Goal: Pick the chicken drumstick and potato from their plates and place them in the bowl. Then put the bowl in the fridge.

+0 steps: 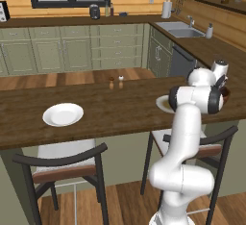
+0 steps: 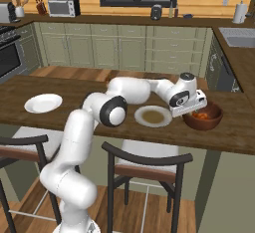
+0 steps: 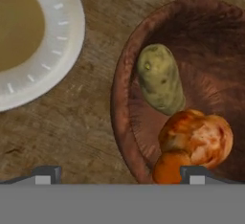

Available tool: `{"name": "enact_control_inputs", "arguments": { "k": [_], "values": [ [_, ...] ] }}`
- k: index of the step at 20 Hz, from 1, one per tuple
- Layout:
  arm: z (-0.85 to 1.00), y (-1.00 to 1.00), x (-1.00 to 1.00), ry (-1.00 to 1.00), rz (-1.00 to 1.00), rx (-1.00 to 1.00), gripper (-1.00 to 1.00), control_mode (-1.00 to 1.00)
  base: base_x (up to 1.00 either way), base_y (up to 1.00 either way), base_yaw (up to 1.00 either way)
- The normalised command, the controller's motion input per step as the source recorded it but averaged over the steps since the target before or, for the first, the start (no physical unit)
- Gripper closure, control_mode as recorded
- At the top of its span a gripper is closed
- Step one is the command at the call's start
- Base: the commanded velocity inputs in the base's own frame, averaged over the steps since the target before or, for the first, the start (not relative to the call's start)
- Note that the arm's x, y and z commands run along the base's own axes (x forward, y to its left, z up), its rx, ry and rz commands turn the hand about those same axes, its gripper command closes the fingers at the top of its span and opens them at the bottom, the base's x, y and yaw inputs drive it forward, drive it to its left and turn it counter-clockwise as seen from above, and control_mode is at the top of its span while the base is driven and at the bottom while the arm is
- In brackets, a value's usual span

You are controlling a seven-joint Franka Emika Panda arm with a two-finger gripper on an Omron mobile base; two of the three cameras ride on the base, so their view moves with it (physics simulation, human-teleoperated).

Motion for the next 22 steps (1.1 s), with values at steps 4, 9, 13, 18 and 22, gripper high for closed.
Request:
{"name": "enact_control_inputs", "arguments": {
  "k": [4,9,13,18,22],
  "values": [
    [-0.28,-0.15,0.23,0.0,0.08,0.0,-1.0,-1.0,0.0,0.0,0.0],
    [-0.25,-0.09,0.13,0.0,0.06,0.0,-1.0,-1.0,0.0,0.0,0.0],
    [-0.28,0.01,-0.49,-0.01,0.02,0.0,-1.0,-1.0,0.0,0.0,0.0],
    [-0.28,0.11,-0.24,-0.01,0.0,0.0,-1.0,-1.0,0.0,0.0,0.0],
    [-0.56,0.3,0.0,0.02,0.0,-0.02,1.0,-1.0,0.0,0.0,0.0]
  ]
}}
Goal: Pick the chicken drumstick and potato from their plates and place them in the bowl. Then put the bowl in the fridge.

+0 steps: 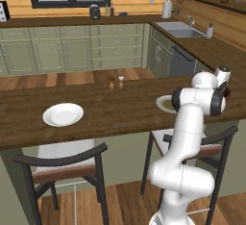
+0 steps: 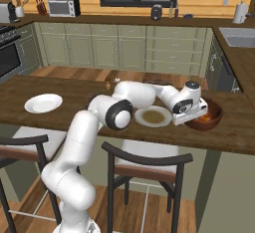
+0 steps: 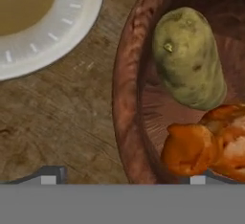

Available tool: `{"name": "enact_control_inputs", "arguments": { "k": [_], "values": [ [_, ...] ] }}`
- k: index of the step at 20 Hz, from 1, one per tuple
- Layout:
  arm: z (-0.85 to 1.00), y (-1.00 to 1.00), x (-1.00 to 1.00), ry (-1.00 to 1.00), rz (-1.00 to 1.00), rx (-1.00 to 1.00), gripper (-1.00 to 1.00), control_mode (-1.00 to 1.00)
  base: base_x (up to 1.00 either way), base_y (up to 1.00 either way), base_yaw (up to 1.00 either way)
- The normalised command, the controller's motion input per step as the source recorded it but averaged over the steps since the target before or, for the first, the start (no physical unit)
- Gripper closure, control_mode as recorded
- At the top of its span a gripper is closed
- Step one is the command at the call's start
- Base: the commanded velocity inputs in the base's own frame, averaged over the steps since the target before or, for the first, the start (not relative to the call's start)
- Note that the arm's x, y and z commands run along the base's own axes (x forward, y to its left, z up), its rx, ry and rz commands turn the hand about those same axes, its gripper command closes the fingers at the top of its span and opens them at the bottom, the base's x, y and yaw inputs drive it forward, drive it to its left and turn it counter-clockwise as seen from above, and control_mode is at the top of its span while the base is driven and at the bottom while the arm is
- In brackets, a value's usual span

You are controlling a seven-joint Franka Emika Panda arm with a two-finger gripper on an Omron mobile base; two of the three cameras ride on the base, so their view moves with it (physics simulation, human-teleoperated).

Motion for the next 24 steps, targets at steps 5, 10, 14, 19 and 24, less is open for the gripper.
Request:
{"name": "enact_control_inputs", "arguments": {
  "k": [5,10,14,19,24],
  "values": [
    [-0.4,0.01,0.35,0.05,0.08,0.0,1.0,-1.0,0.0,0.0,0.0],
    [-0.21,-0.14,0.4,0.0,0.19,0.0,1.0,-1.0,0.0,0.0,0.0],
    [-0.18,0.0,-0.02,0.0,0.2,0.0,1.0,-1.0,0.0,0.0,0.0],
    [0.47,0.17,-0.84,-0.34,0.05,0.0,1.0,-1.0,0.0,0.0,0.0],
    [0.96,0.64,-0.79,-0.19,0.12,0.0,1.0,-1.0,0.0,0.0,0.0]
  ]
}}
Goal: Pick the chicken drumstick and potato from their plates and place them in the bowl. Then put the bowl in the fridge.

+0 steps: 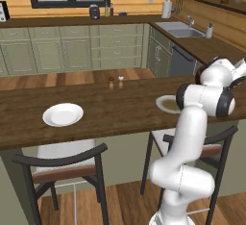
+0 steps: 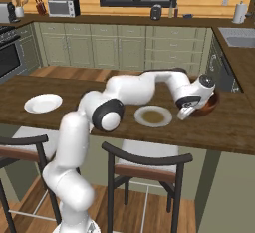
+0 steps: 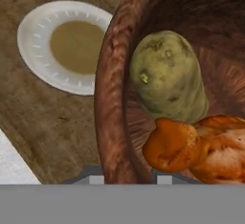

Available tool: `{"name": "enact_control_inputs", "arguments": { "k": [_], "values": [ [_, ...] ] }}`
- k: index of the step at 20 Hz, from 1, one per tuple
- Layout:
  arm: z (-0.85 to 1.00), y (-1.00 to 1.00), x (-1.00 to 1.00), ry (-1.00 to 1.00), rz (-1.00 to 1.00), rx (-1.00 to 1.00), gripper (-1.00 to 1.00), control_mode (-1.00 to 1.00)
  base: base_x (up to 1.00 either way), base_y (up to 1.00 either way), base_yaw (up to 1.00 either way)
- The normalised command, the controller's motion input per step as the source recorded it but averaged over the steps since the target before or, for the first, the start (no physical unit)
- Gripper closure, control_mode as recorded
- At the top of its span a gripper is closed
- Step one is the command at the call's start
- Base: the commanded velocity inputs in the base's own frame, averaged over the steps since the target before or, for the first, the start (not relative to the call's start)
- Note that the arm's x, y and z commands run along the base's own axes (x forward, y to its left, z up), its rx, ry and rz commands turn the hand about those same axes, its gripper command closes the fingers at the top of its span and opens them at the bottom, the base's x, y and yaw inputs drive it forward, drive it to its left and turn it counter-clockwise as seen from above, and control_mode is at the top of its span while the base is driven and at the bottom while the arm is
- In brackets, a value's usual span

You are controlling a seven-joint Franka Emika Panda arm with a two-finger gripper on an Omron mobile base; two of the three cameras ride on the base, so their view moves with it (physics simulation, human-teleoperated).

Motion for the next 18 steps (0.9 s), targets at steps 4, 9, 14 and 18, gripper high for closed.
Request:
{"name": "enact_control_inputs", "arguments": {
  "k": [4,9,14,18],
  "values": [
    [0.84,0.92,-0.6,-0.07,0.15,0.0,1.0,-1.0,0.0,0.0,0.0],
    [0.54,0.98,-0.72,0.01,0.12,0.0,1.0,-1.0,0.0,0.0,0.0],
    [0.39,0.96,-0.72,0.0,0.0,-0.02,1.0,-1.0,0.0,0.0,0.0],
    [0.68,0.84,-0.55,-0.03,-0.15,0.0,1.0,-1.0,0.0,0.0,0.0]
  ]
}}
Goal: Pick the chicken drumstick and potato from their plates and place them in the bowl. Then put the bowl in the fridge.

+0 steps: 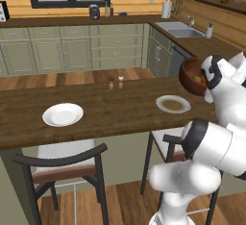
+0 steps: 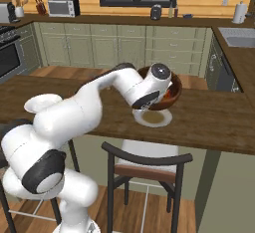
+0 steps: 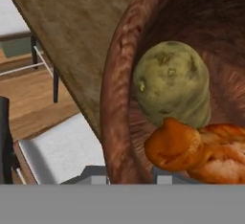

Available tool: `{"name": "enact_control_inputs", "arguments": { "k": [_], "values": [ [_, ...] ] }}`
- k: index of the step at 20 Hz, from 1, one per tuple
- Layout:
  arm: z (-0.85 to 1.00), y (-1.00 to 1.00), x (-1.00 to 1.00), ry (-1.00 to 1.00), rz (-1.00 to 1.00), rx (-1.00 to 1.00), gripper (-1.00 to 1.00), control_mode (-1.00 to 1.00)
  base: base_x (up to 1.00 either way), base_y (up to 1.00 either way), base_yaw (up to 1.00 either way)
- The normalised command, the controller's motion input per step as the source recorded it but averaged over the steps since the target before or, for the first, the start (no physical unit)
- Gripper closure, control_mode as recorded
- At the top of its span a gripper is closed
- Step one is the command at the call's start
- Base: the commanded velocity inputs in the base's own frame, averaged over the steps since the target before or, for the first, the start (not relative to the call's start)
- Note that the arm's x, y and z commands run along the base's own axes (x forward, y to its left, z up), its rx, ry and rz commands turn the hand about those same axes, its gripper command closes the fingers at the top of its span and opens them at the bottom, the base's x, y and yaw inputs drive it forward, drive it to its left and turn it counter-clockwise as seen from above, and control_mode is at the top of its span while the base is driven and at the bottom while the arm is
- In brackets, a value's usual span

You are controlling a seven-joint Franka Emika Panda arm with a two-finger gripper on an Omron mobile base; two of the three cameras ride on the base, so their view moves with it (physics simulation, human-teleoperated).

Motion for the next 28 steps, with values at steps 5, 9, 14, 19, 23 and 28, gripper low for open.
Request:
{"name": "enact_control_inputs", "arguments": {
  "k": [5,9,14,19,23,28],
  "values": [
    [0.81,0.63,-0.64,0.16,0.0,0.0,1.0,-1.0,0.0,0.0,0.0],
    [0.46,0.66,-0.59,0.22,0.09,-0.1,1.0,-1.0,0.0,0.0,0.0],
    [0.08,0.74,-0.85,-0.05,0.17,-0.03,1.0,-1.0,0.0,0.0,0.0],
    [0.21,0.63,-0.73,0.0,0.15,-0.02,1.0,-1.0,0.0,0.0,0.0],
    [0.18,0.37,-0.77,0.0,0.12,-0.08,1.0,-1.0,0.0,0.0,0.0],
    [0.06,0.0,-0.8,0.0,0.07,-0.06,1.0,1.0,-0.2,0.0,0.02]
  ]
}}
